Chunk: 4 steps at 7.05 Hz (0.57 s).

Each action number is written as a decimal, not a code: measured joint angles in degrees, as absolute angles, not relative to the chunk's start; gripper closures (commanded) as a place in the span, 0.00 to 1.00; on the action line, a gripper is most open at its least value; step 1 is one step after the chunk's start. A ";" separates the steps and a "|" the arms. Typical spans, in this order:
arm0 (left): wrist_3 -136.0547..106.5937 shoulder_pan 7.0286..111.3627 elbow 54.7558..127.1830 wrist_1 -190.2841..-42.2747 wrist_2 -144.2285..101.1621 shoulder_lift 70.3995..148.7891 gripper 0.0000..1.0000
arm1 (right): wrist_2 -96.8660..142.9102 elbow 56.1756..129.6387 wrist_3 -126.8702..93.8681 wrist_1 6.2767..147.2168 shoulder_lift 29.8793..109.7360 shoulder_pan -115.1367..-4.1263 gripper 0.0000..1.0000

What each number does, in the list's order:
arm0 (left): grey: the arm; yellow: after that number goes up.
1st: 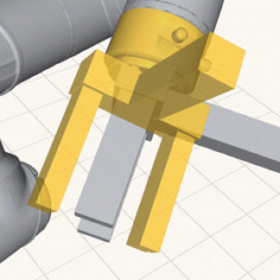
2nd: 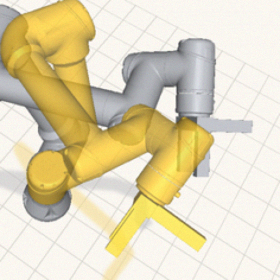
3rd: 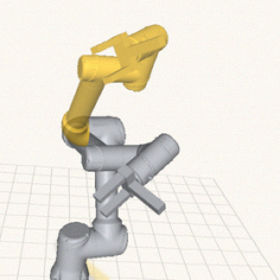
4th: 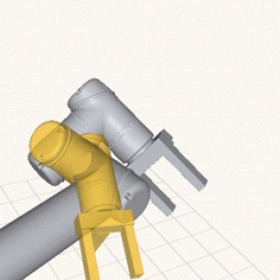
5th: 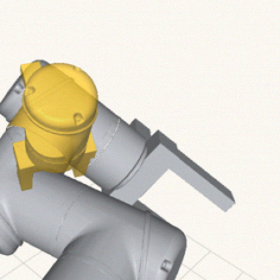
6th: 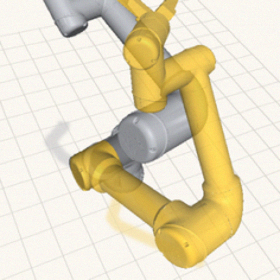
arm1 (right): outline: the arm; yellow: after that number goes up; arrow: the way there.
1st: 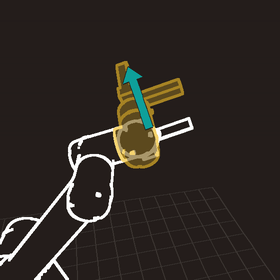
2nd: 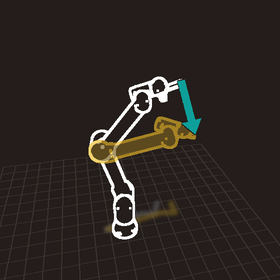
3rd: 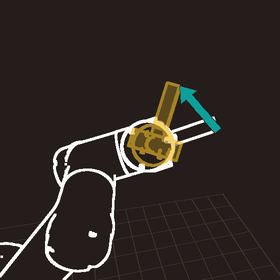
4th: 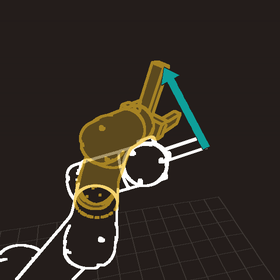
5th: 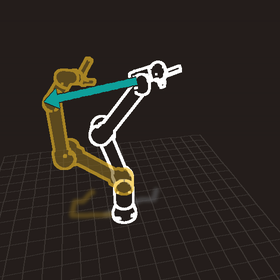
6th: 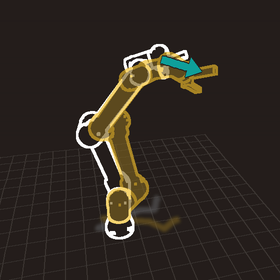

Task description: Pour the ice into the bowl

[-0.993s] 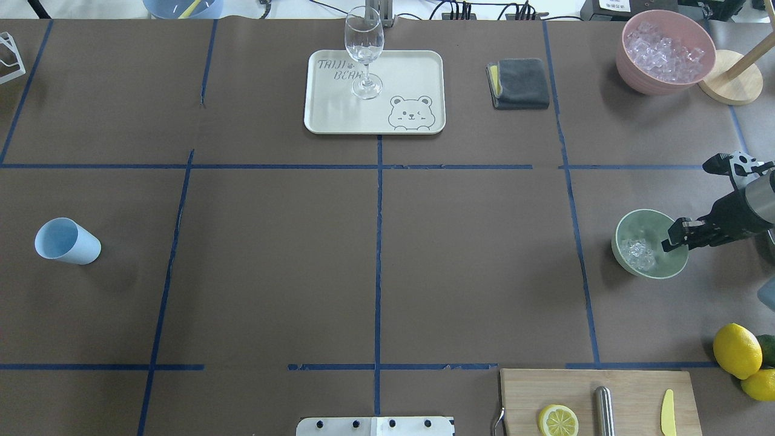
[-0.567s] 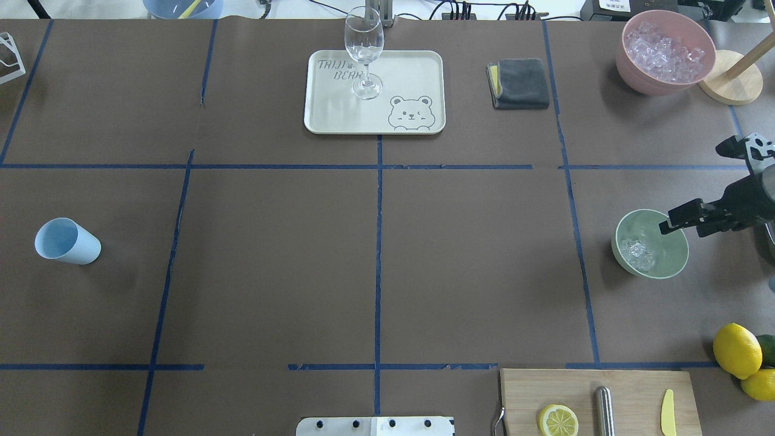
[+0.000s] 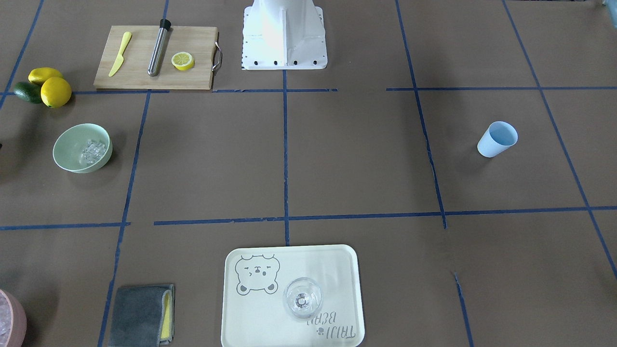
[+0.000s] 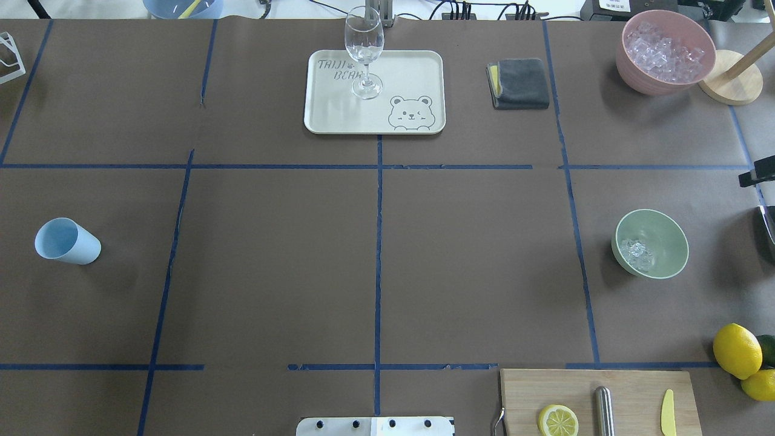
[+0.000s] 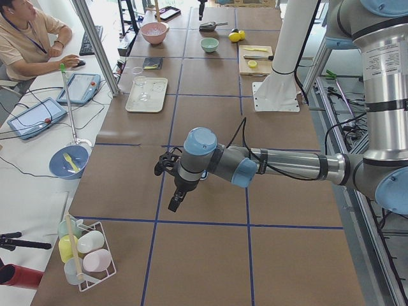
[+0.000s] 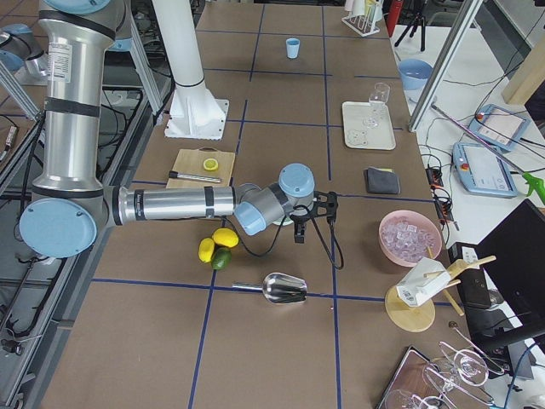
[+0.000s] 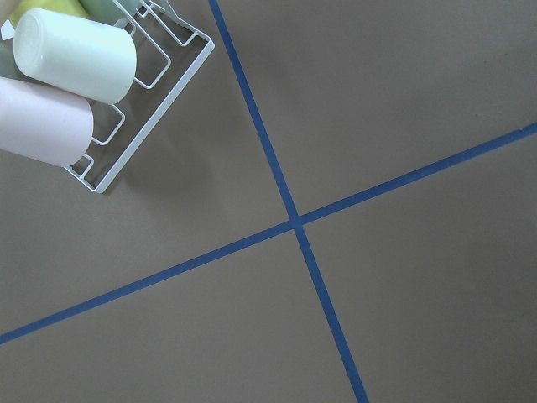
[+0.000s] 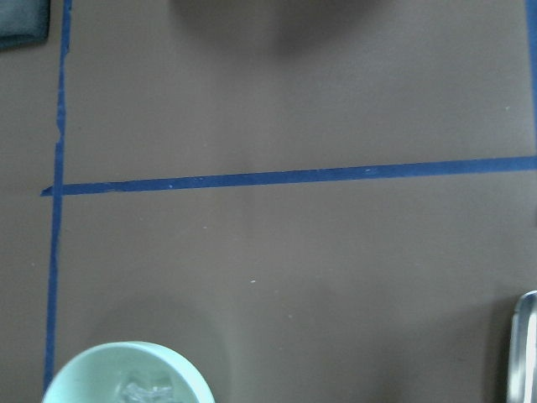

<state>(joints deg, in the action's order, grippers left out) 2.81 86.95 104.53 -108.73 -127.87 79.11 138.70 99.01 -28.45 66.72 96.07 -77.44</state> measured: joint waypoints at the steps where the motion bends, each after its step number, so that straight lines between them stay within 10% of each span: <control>1: 6.07 89.68 104.08 -104.82 -130.98 79.67 0.00 | 138.33 99.15 -14.50 79.34 93.38 -82.79 0.00; 4: 11.44 96.24 103.47 -87.97 -134.70 82.82 0.00 | 135.13 99.32 11.41 108.46 84.94 -92.24 0.00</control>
